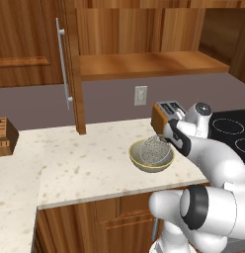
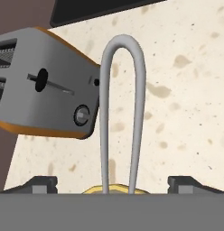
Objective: Open the cabinet and setup a tea strainer by placing it in the bowl upright.
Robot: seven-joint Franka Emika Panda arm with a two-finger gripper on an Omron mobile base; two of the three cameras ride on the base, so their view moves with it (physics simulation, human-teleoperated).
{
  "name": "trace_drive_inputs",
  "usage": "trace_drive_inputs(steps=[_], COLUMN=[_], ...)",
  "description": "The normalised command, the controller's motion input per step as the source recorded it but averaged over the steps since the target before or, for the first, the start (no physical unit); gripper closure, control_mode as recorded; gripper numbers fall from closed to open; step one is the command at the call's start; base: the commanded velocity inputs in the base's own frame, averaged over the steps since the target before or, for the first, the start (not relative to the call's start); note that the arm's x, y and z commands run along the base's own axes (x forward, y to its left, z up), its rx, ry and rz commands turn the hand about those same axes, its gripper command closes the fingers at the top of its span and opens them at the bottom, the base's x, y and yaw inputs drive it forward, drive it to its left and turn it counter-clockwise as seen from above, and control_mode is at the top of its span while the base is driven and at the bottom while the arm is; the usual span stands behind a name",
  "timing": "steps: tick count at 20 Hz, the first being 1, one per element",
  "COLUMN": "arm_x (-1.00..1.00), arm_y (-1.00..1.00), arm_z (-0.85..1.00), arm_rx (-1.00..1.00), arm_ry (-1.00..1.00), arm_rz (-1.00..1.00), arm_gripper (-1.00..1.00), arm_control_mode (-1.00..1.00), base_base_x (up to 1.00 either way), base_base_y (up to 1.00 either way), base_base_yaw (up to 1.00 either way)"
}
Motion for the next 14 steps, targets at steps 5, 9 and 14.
trace_drive_inputs(steps=[5,9,14], arm_x=[0.00,0.00,0.00], arm_y=[0.00,0.00,0.00], arm_z=[0.00,0.00,0.00], arm_rx=[0.00,0.00,0.00], arm_ry=[0.00,0.00,0.00], arm_rz=[0.00,0.00,0.00], arm_gripper=[1.00,1.00,1.00], arm_control_mode=[-1.00,-1.00,-1.00], base_base_x=[0.00,0.00,0.00], base_base_y=[0.00,0.00,0.00], base_base_yaw=[0.00,0.00,0.00])
